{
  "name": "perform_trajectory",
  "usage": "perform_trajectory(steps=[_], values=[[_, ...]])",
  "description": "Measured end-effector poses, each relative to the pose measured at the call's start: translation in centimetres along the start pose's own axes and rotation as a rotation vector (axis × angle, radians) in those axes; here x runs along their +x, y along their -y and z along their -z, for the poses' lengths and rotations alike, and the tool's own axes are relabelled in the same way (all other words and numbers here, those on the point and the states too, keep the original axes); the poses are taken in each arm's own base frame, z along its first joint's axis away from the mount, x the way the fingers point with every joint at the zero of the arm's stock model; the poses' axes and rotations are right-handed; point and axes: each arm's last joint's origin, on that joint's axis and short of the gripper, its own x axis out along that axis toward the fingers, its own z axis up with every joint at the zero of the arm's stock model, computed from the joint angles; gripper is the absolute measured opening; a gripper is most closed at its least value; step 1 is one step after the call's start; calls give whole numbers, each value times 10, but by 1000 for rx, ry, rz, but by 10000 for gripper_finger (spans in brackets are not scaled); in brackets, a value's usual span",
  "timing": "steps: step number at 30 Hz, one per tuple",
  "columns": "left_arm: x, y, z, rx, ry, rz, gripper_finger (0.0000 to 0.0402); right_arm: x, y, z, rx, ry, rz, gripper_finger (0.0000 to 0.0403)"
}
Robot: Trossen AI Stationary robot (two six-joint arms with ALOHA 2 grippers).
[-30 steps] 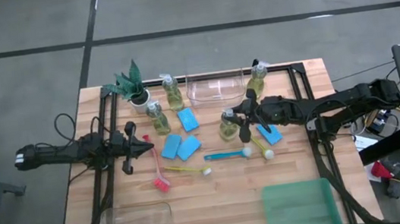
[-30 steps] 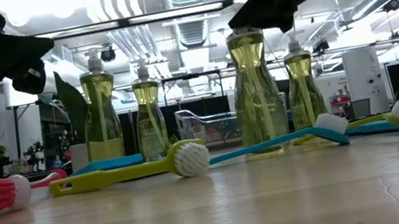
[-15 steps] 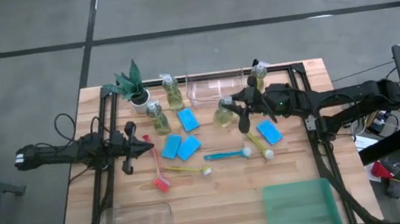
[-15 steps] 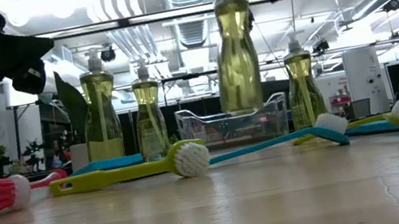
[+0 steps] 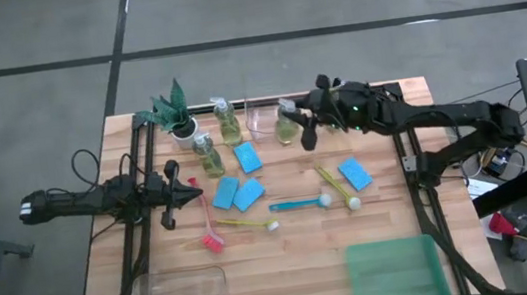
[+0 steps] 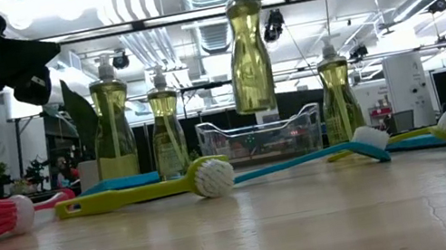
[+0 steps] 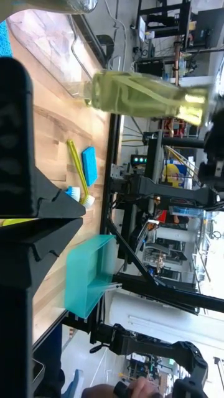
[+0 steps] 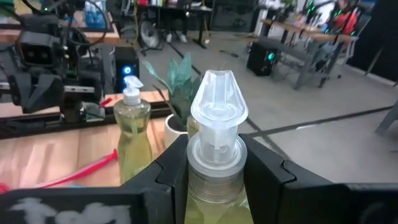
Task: Pick & Place Kitchen Sink Supplies
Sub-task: Put the liquid detergent into the top transparent bin
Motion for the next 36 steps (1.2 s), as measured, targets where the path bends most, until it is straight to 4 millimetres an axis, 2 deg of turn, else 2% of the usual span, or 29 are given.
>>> perform_trajectory(steps=[8,14,20,29,36], values=[[0,0,0,0,0,0,0,39,25,-2,-17,-34,42,108],[0,0,0,0,0,0,0,63,36,-9,-55,-22,58,108],[0,0,0,0,0,0,0,87,54,-3,-41,-52,84,108],[0,0,0,0,0,0,0,104,98,3,165,-50,174,108],[0,0,0,0,0,0,0,118,111,27,273,-98,227,108]])
